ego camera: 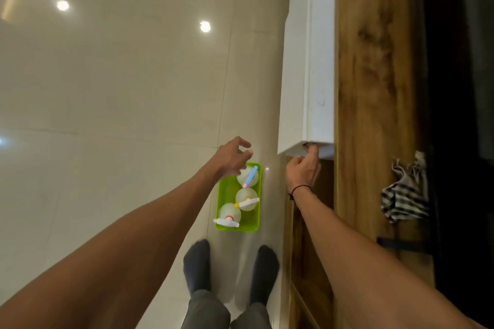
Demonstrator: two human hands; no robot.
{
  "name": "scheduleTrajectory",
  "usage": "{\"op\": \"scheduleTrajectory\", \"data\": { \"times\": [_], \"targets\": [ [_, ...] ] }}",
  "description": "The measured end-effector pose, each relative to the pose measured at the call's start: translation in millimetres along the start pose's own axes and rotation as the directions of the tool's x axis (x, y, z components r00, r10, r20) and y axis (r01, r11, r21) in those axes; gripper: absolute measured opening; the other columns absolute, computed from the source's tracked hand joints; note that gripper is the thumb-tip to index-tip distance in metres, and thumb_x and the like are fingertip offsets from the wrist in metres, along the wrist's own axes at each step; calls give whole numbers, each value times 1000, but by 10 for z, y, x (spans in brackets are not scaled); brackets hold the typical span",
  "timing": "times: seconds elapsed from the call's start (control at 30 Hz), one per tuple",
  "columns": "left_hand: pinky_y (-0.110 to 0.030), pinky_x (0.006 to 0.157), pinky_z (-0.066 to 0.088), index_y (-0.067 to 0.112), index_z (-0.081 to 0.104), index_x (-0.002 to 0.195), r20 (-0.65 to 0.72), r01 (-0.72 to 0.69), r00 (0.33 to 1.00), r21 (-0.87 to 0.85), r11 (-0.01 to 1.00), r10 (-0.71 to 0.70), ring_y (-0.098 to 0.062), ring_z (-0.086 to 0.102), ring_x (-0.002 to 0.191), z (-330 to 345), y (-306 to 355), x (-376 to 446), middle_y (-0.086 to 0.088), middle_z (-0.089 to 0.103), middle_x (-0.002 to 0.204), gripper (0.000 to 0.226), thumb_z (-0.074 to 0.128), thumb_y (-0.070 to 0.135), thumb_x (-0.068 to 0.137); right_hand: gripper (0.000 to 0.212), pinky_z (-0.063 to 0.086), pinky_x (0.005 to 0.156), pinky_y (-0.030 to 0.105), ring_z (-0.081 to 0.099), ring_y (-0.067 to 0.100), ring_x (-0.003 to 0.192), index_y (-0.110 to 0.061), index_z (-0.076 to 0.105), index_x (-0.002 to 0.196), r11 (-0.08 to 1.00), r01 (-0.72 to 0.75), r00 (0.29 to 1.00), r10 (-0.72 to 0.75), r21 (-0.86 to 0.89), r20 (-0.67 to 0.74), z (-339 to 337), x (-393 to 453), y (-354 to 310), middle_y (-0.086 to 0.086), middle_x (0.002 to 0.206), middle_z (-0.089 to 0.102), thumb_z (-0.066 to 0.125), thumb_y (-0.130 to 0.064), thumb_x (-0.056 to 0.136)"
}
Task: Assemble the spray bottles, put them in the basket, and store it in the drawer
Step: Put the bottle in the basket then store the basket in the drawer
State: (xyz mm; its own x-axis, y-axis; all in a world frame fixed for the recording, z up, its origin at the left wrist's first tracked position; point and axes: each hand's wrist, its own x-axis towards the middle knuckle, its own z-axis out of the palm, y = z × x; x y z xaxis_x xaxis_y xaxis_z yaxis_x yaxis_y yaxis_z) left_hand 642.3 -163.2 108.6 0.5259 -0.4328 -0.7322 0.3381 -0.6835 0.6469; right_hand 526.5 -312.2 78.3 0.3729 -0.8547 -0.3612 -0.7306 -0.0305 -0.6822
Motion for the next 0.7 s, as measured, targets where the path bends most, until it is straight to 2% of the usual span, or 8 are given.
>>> {"op": "scheduleTrajectory", "data": {
  "times": [0.17, 0.27, 0.37, 0.47, 0.53, 0.6, 0.67, 0.7],
  "targets": [
    [-48, 92, 62, 20, 53, 145, 86, -80, 993, -15, 997, 81, -34, 71, 108, 45, 310, -60, -15, 68, 118, 40, 50, 32, 108, 65, 52, 105, 53, 60, 36, 127, -22, 37, 157, 992, -119, 984, 113, 38, 134, -58, -109, -137, 14, 146, 56, 57, -4, 98],
    [-50, 97, 60, 28, 46, 154, 126, -131, 983, -46, 990, 136, -34, 67, 116, 85, 388, -28, -16, 63, 129, 45, 45, 37, 110, 69, 51, 107, 53, 57, 34, 130, -21, 33, 157, 989, -127, 974, 109, 78, 198, -36, -133, -173, 11, 151, 52, 59, -1, 96],
    [-50, 101, 57, 28, 40, 158, 121, -89, 988, -99, 991, 100, -33, 62, 124, 134, 411, 45, -15, 58, 140, 47, 42, 36, 111, 68, 50, 108, 47, 55, 30, 130, -17, 37, 153, 989, -109, 969, 83, 102, 232, 35, -166, -207, 8, 150, 53, 59, 4, 92],
    [-44, 100, 56, 27, 37, 160, 138, -40, 989, -149, 988, 61, -30, 59, 125, 184, 423, 85, -14, 53, 146, 48, 40, 30, 112, 59, 52, 97, 41, 57, 29, 121, -16, 45, 145, 988, -108, 966, 78, 112, 246, 73, -203, -281, 7, 139, 59, 58, 4, 91],
    [-41, 99, 54, 25, 35, 161, 151, -30, 987, -173, 985, 57, -28, 57, 124, 181, 426, 105, -13, 50, 149, 49, 39, 27, 112, 45, 52, 94, 40, 59, 29, 115, -14, 54, 138, 990, -87, 970, 59, 111, 234, 110, -220, -349, 9, 133, 64, 53, 0, 95],
    [-42, 105, 52, 22, 37, 160, 133, -16, 990, -192, 981, 42, -27, 55, 127, 139, 433, 121, -12, 50, 149, 48, 39, 27, 112, 30, 55, 92, 45, 63, 33, 110, -9, 63, 125, 989, -86, 977, 61, 118, 205, 167, -235, -438, 12, 123, 69, 46, -6, 101],
    [-44, 109, 49, 17, 43, 157, 108, -7, 994, -212, 977, 31, -29, 55, 129, 63, 444, 116, -11, 53, 144, 45, 37, 27, 113, 26, 54, 85, 47, 65, 37, 102, -4, 68, 107, 983, -108, 980, 80, 146, 182, 244, -232, -524, 15, 107, 69, 44, -11, 103],
    [-44, 109, 49, 16, 46, 154, 99, -13, 995, -213, 977, 34, -28, 56, 126, 18, 444, 104, -11, 55, 140, 43, 36, 28, 114, 27, 51, 80, 43, 63, 36, 96, -1, 67, 99, 984, -106, 980, 80, 140, 180, 285, -230, -558, 17, 100, 67, 44, -14, 104]
  ]
}}
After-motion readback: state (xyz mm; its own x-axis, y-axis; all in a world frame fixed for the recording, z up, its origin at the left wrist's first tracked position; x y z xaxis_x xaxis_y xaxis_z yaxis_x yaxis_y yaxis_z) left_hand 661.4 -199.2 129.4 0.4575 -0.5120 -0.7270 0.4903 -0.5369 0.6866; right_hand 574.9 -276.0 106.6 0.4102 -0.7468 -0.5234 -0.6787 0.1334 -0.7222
